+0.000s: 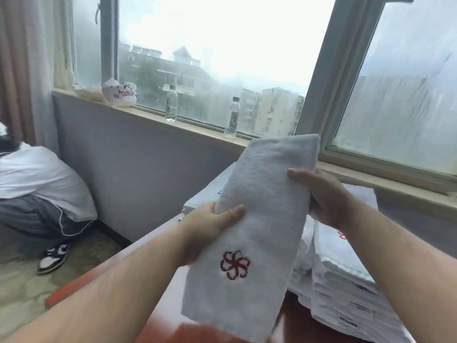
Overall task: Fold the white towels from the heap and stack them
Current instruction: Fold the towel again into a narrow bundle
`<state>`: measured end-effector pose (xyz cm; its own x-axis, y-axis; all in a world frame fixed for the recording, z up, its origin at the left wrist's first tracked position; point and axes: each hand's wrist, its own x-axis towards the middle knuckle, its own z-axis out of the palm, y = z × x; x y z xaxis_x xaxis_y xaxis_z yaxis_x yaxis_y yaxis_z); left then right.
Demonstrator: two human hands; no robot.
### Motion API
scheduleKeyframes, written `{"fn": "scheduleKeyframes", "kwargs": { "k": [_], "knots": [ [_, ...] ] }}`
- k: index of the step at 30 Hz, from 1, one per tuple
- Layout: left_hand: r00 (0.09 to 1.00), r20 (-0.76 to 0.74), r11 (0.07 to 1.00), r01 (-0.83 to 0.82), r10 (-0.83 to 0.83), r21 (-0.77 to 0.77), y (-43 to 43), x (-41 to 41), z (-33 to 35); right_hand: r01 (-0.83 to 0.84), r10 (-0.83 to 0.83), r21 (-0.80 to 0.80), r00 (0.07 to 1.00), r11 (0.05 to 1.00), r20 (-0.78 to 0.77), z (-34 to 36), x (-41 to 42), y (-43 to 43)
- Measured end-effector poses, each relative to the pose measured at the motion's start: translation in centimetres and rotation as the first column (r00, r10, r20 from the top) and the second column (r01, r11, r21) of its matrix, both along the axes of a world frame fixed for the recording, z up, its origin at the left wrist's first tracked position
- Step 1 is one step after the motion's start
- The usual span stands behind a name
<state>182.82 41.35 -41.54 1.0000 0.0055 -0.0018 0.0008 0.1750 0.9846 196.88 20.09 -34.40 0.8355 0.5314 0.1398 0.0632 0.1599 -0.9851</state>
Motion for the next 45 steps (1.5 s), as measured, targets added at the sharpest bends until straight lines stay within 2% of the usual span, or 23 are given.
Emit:
{"fn": "scheduleKeyframes", "kwargs": {
  "k": [6, 9, 12, 14, 18, 20, 22, 25, 27, 29, 32, 34, 37, 39, 40, 41, 42, 44, 45],
  "knots": [
    [0.997, -0.072, 1.000, 0.005, -0.004, 0.012, 4.7, 4.1, 1.7, 0.045, -0.033, 0.113, 0.993, 0.993, -0.110, 0.3, 5.2, 5.5],
    [0.971, -0.175, 0.985, 0.155, -0.165, -0.073, 7.6, 5.2, 1.9, 0.061, -0.042, 0.113, 0.986, 0.992, -0.163, 0.1, 7.9, 7.7],
    [0.958, -0.186, 0.973, 0.228, -0.219, 0.030, 9.4, 6.3, 0.1, 0.094, -0.071, 0.116, 0.979, 0.989, -0.189, -0.6, 10.4, 9.4],
    [0.978, -0.155, 0.987, 0.151, -0.140, 0.059, 9.6, 7.4, -0.8, 0.115, -0.093, 0.103, 0.977, 0.988, -0.191, -1.0, 12.2, 10.1],
    [0.992, -0.121, 0.999, -0.038, 0.035, -0.018, 10.1, 10.6, -0.2, 0.147, -0.125, 0.112, 0.975, 0.983, -0.186, -0.2, 15.9, 10.5],
    [0.988, -0.135, 0.998, -0.070, 0.069, -0.006, 10.4, 12.4, 0.8, 0.178, -0.157, 0.106, 0.971, 0.978, -0.179, 0.3, 17.8, 10.4],
    [0.976, -0.202, 0.996, -0.066, 0.077, 0.061, 10.4, 13.9, 1.4, 0.226, -0.221, 0.010, 0.960, 0.974, -0.172, -0.4, 19.0, 10.3],
    [0.914, -0.337, 0.935, -0.108, 0.227, 0.337, 9.8, 15.4, 1.0, 0.272, -0.302, -0.177, 0.938, 0.946, -0.171, -3.6, 20.6, 10.0],
    [0.889, -0.291, 0.812, -0.136, 0.353, 0.568, 9.4, 16.3, 0.2, 0.277, -0.318, -0.220, 0.931, 0.935, -0.178, -4.9, 21.4, 9.8],
    [0.904, -0.177, 0.705, -0.169, 0.389, 0.689, 9.4, 16.8, 0.0, 0.315, -0.355, -0.229, 0.921, 0.921, -0.163, -5.2, 22.5, 10.0],
    [0.922, -0.127, 0.785, -0.232, 0.366, 0.575, 9.7, 17.1, -0.1, 0.414, -0.435, -0.182, 0.896, 0.892, -0.093, -5.3, 23.6, 10.2],
    [0.916, -0.136, 0.799, -0.247, 0.377, 0.548, 9.4, 17.3, -0.5, 0.454, -0.472, -0.193, 0.880, 0.870, -0.056, -5.6, 24.1, 10.1],
    [0.905, -0.119, 0.756, -0.262, 0.408, 0.600, 8.8, 17.5, -0.8, 0.476, -0.487, -0.279, 0.873, 0.834, 0.034, -5.9, 24.6, 10.1],
    [0.895, -0.062, 0.645, -0.268, 0.441, 0.716, 8.9, 17.3, -0.5, 0.524, -0.503, -0.380, 0.849, 0.762, 0.162, -5.7, 24.2, 10.4],
    [0.884, -0.038, 0.564, -0.264, 0.467, 0.782, 8.8, 17.0, -0.3, 0.587, -0.515, -0.441, 0.809, 0.679, 0.284, -5.6, 24.0, 10.5],
    [0.873, -0.004, 0.489, -0.270, 0.488, 0.829, 8.6, 16.6, 0.0, 0.685, -0.529, -0.453, 0.728, 0.570, 0.436, -5.3, 23.6, 10.5],
    [0.868, 0.048, 0.432, -0.294, 0.495, 0.853, 8.2, 16.4, 0.3, 0.773, -0.520, -0.402, 0.630, 0.491, 0.577, -5.0, 23.0, 10.6],
    [0.880, 0.174, 0.380, -0.360, 0.442, 0.852, 7.2, 16.1, 0.7, 0.865, -0.408, -0.239, 0.430, 0.441, 0.805, -4.3, 21.7, 10.9],
    [0.895, 0.200, 0.382, -0.360, 0.398, 0.851, 6.6, 16.0, 0.8, 0.866, -0.302, -0.228, 0.385, 0.444, 0.872, -3.9, 21.5, 11.2]
  ]
}}
